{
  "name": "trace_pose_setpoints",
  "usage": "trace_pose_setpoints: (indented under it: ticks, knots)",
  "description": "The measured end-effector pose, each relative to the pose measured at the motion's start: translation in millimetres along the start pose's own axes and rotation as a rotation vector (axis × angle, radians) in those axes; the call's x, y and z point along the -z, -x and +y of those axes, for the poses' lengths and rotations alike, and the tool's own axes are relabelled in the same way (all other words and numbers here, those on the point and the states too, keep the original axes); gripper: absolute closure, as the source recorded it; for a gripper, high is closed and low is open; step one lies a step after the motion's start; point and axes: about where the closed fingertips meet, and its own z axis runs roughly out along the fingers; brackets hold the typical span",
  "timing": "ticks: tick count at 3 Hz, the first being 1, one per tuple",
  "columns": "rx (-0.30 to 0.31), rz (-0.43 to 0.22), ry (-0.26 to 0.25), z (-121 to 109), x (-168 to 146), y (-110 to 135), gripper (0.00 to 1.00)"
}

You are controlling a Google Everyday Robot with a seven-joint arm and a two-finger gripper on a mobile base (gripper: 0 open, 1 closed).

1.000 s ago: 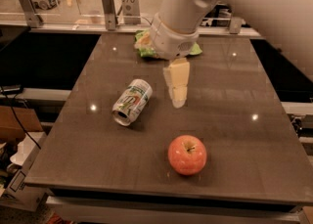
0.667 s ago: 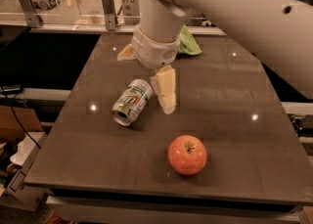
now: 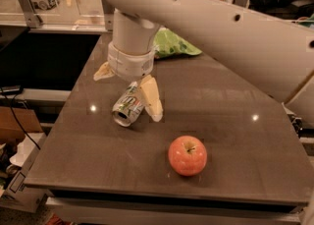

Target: Place 7up can upright

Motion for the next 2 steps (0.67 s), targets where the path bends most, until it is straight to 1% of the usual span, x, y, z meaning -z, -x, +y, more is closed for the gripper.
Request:
trace_pose_setpoints:
  ticks: [1, 2]
  knots:
    - [0.080, 0.022, 0.028, -0.9, -11.7, 4.9, 0.00]
    - [0.119, 0.044, 0.054, 0.9, -20.1, 3.6, 0.00]
